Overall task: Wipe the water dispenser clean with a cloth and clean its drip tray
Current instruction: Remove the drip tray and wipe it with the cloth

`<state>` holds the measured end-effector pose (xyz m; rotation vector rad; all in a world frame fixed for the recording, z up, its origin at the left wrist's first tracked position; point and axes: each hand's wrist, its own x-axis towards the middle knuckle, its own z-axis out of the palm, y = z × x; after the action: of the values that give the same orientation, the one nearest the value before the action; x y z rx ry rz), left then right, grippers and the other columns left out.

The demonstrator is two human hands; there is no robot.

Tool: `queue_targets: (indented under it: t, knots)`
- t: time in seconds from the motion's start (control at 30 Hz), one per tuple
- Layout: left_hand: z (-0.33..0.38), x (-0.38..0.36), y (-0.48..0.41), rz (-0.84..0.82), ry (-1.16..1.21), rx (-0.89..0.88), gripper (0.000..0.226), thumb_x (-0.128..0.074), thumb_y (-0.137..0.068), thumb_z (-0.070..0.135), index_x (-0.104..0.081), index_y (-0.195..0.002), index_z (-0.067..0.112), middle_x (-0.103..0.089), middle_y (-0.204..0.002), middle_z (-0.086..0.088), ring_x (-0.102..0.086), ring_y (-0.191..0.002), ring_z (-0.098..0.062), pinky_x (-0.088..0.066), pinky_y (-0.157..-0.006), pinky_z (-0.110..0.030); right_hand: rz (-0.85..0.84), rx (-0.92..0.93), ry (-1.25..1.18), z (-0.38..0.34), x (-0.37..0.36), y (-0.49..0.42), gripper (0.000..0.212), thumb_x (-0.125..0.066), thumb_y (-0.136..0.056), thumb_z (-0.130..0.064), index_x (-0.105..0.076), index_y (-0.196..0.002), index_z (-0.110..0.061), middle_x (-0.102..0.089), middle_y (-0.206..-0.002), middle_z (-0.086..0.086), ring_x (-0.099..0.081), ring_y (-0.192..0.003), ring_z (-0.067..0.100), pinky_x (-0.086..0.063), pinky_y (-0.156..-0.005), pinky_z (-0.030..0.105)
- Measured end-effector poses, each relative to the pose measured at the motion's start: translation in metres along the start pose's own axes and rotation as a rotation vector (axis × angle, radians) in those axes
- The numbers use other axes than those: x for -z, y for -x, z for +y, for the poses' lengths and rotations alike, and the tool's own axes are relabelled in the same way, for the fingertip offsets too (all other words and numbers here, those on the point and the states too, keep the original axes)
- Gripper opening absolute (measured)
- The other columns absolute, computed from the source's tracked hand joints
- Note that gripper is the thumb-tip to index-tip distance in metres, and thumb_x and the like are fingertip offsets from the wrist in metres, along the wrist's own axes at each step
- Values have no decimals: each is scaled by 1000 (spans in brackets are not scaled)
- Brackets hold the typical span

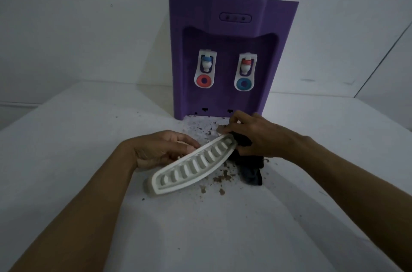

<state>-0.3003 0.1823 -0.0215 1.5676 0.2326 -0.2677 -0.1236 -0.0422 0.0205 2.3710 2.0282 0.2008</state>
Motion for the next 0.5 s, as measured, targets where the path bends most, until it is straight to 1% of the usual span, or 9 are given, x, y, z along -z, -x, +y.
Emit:
queue_targets:
  t: [0.07, 0.1, 0.17, 0.2, 0.27, 0.33, 0.37, 0.43, 0.5]
  knots:
    - [0, -2, -3, 16, -9, 0, 69, -91, -58, 43, -70, -117, 12, -65, -110, -15, -58, -92, -21, -56, -73, -25, 12, 22, 28, 1, 0, -7, 56, -69, -82, -34, -45, -133, -34, -33, -128, -9, -45, -100, 15, -39, -90, 24]
    - [-1, -4, -4, 27, -19, -2, 66, -88, -62, 43, -69, -118, 12, -65, -114, -18, -58, -96, -23, -55, -77, -27, 20, 35, 37, 0, 1, -10, 55, -69, -82, -33, -46, -132, -33, -34, -128, -8, -44, -99, 14, -38, -91, 25]
    - [0, -11, -7, 50, -17, -16, 53, -79, -76, 38, -68, -120, 10, -64, -119, -23, -59, -99, -25, -54, -78, -28, 39, 60, 50, -1, 1, -14, 53, -69, -83, -29, -49, -131, -28, -38, -127, -5, -39, -95, 9, -33, -90, 22]
    - [1, -14, -8, 59, -4, -21, 47, -77, -80, 33, -68, -119, 8, -66, -115, -22, -62, -95, -23, -56, -74, -26, 47, 69, 54, -2, 1, -16, 51, -69, -83, -28, -50, -130, -27, -40, -126, -5, -37, -94, 6, -29, -89, 21]
    - [1, -15, -9, 70, 21, -18, 40, -76, -80, 25, -68, -115, 6, -70, -102, -14, -65, -82, -16, -55, -64, -23, 62, 92, 62, -3, 1, -20, 50, -69, -83, -27, -51, -130, -27, -42, -124, -5, -40, -96, 4, -30, -88, 22]
    - [2, -15, -9, 68, 27, -8, 37, -76, -77, 23, -68, -109, 7, -70, -95, -8, -64, -79, -14, -55, -67, -24, 82, 106, 54, -3, 1, -23, 46, -65, -86, -26, -51, -130, -27, -45, -125, -5, -48, -103, 9, -38, -90, 29]
    - [3, -15, -8, 71, 32, -7, 36, -75, -75, 22, -68, -107, 8, -70, -93, -7, -64, -79, -14, -54, -68, -25, 100, 105, 55, -2, 3, -23, 42, -59, -89, -27, -51, -131, -27, -47, -125, -5, -51, -104, 11, -40, -89, 32]
    - [3, -16, -7, 84, 54, -23, 33, -79, -76, 20, -67, -105, 8, -70, -91, -6, -65, -77, -14, -55, -67, -24, 158, 106, 103, 4, 9, -21, 37, -51, -93, -29, -52, -130, -27, -54, -125, -4, -55, -104, 15, -42, -86, 34]
    - [4, -18, -8, 111, 96, -53, 32, -74, -75, 19, -67, -104, 7, -71, -91, -7, -66, -78, -14, -57, -68, -25, 208, 93, 173, 16, 17, -17, 36, -58, -91, -27, -55, -127, -26, -59, -124, -3, -57, -107, 18, -42, -89, 35]
